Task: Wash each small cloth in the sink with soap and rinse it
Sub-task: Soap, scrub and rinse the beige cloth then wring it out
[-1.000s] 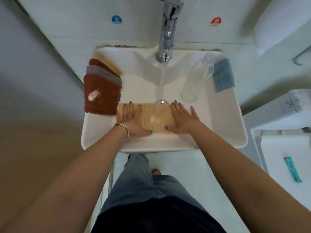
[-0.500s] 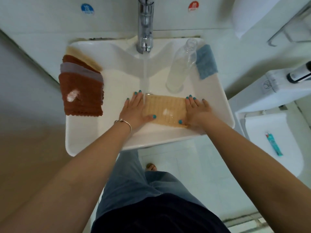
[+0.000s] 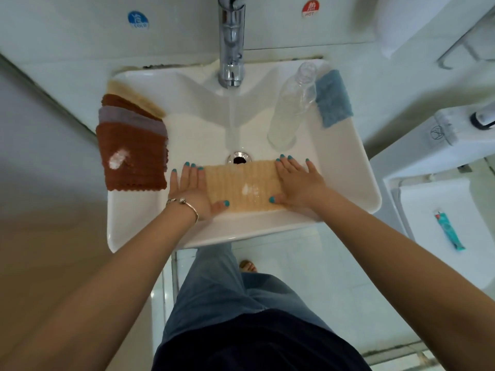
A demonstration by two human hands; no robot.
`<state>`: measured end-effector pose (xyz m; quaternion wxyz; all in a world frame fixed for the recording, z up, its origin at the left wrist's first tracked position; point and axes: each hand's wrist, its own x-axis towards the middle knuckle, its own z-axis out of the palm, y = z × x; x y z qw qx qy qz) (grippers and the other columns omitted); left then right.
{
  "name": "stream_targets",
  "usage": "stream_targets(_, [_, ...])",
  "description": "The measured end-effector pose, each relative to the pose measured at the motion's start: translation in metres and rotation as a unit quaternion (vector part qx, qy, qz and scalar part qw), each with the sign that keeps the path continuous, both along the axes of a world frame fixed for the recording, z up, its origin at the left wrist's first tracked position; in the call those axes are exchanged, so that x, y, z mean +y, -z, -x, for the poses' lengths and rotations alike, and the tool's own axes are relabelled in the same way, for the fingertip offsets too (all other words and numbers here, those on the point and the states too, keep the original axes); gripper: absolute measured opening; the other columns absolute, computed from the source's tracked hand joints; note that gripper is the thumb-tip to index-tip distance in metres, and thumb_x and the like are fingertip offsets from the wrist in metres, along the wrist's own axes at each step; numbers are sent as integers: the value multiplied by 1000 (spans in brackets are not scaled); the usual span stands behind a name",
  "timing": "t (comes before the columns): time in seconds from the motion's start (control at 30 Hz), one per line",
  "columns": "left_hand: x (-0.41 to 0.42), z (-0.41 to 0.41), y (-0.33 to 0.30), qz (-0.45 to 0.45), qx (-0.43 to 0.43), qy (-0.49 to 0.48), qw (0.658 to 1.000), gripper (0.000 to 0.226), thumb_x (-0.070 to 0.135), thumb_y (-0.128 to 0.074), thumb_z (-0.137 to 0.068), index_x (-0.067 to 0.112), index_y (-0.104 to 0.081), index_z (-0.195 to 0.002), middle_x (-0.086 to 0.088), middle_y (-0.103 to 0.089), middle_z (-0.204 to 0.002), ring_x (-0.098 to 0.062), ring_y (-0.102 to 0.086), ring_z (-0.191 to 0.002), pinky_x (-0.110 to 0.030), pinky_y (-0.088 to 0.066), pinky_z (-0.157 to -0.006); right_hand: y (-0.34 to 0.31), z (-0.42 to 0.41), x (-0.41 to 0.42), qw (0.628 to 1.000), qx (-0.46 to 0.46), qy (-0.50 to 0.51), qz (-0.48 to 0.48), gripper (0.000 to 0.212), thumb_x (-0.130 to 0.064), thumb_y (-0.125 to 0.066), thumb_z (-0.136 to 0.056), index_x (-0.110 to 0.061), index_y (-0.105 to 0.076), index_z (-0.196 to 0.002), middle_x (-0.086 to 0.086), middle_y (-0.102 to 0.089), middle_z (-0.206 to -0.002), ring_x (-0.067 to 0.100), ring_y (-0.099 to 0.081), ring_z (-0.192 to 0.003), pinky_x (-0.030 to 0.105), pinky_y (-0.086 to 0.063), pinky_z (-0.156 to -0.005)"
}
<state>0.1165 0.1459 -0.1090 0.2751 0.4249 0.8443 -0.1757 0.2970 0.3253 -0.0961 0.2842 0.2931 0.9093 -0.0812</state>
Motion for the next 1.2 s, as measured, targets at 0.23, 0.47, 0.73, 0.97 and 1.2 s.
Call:
stream_targets(0.23, [9,5,3,-89,-53,89,991,92,70,-35,-91,26,17,-152,0,25,-160,-19,20,-147,-47,11,-118,4,11,0,999,29,-6,43,104,-61,-55,-88,-14,9,-155,-1,14,-163,16,9,-150,49,-1,-121])
stream_targets(0.47, [10,10,2,-149,-105,38,982,100,65,-46,-89,19,17,-152,-2,25,-160,-22,21,-147,-45,6,-120,11,32,-3,995,67,-61,52,100,-61,-53,-88,-17,5,-155,-4,12,-163,14,8,-150,47,-4,-121])
stream_targets(0.73, [-3,25,-1,-71,-57,2,996,101,58,-55,-89,26,17,-152,2,24,-160,-23,19,-148,-45,6,-119,16,52,-16,992,61,-112,27,91,-69,-32,-92,-18,9,-155,-4,15,-163,12,13,-149,48,2,-121])
stream_targets(0.97, [-7,28,-5,15,25,-1,1000,107,63,-55,-86,22,20,-151,0,23,-160,-23,17,-148,-44,5,-118,19,71,-30,990,37,-136,25,107,-82,-30,-83,-14,15,-153,0,21,-161,15,20,-148,55,9,-118])
stream_targets(1.2, [-3,26,-9,12,-11,-3,1000,112,63,-57,-85,21,23,-150,-2,27,-159,-24,21,-147,-43,6,-120,19,61,-27,986,-7,-164,-33,101,-85,-13,-82,-19,22,-151,-1,27,-159,18,26,-146,57,18,-114])
